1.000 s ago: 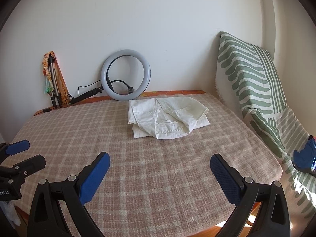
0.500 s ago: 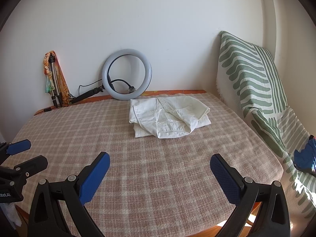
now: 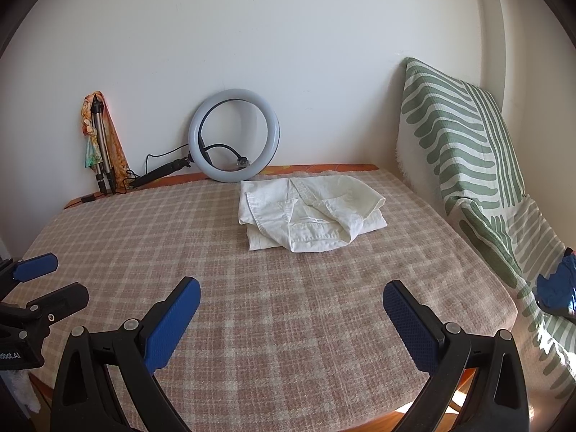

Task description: Fold small clothes

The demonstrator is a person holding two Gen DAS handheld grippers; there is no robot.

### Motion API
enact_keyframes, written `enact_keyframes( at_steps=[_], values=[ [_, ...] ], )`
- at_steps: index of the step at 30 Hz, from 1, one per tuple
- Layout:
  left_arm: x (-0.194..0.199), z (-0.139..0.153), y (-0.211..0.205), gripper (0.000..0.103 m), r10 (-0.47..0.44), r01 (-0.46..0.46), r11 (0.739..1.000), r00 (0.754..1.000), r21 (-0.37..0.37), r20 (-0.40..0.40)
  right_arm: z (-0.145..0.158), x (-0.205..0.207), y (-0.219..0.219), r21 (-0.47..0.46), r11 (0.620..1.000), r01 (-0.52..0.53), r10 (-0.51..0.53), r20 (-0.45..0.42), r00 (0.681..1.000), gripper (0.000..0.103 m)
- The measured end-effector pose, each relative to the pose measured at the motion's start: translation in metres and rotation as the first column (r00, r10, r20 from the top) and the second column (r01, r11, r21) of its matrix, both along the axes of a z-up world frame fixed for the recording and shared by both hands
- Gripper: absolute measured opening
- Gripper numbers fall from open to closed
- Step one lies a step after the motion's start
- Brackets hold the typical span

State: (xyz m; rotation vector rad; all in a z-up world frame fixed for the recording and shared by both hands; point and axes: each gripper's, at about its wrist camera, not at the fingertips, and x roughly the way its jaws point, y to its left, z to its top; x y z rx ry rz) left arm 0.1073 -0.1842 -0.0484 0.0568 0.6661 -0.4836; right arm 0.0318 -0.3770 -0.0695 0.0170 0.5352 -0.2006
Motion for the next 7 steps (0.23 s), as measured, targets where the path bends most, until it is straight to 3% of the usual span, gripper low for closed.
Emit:
enact_keyframes(
  at_steps=[7],
  values=[
    [-0.0013,0.0002,-0.0005,0.091,0.014,-0.014,1.000,1.000,0.001,-0.001,-0.0005,0.0022,0.0005,0.002,1.000,0.000,0.000,-0.005,1.000,0.103]
  ],
)
